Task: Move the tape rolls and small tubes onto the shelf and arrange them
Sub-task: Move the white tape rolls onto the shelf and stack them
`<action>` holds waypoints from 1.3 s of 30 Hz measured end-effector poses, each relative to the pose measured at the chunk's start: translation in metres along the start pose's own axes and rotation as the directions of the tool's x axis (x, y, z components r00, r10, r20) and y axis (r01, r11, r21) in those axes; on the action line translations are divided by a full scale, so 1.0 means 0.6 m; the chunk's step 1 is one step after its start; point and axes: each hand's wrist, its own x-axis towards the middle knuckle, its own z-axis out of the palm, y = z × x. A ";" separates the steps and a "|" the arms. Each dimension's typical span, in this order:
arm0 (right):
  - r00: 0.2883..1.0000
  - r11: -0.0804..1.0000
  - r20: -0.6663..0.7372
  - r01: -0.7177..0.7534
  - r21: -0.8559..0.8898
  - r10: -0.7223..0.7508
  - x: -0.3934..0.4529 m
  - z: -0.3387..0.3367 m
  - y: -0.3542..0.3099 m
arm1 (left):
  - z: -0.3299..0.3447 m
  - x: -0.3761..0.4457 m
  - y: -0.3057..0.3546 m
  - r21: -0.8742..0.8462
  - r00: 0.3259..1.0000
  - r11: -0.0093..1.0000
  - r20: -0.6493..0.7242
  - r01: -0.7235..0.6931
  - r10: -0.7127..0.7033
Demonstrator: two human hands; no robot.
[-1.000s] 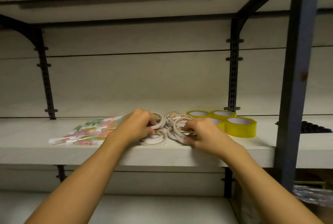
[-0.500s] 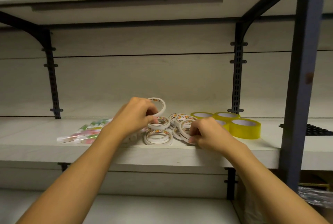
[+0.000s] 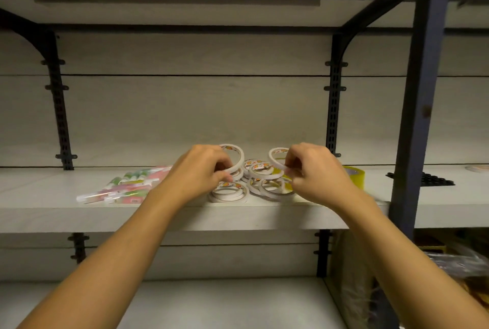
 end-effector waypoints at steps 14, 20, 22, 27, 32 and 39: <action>0.947 0.935 -0.069 -0.320 -0.151 0.313 -0.177 -0.113 0.027 | 0.068 0.001 0.150 -0.233 0.958 0.931 -0.023 -0.283 0.285; 0.915 0.892 -0.122 -0.402 -0.209 0.384 -0.243 -0.190 0.075 | 0.088 0.028 0.264 -0.253 0.936 0.904 -0.010 -0.344 0.353; 0.903 0.873 -0.136 -0.428 -0.234 0.407 -0.263 -0.218 0.094 | 0.097 0.038 0.308 -0.248 0.925 0.896 -0.001 -0.368 0.380; 0.886 0.843 -0.147 -0.464 -0.271 0.440 -0.312 -0.287 0.167 | 0.126 0.066 0.416 -0.255 0.911 0.881 0.000 -0.399 0.413; 0.861 0.822 -0.169 -0.508 -0.256 0.480 -0.353 -0.348 0.268 | 0.155 0.098 0.526 -0.258 0.906 0.877 0.018 -0.404 0.423; 0.845 0.796 -0.114 -0.530 -0.292 0.522 -0.418 -0.437 0.416 | 0.216 0.162 0.688 -0.271 0.920 0.887 0.015 -0.373 0.391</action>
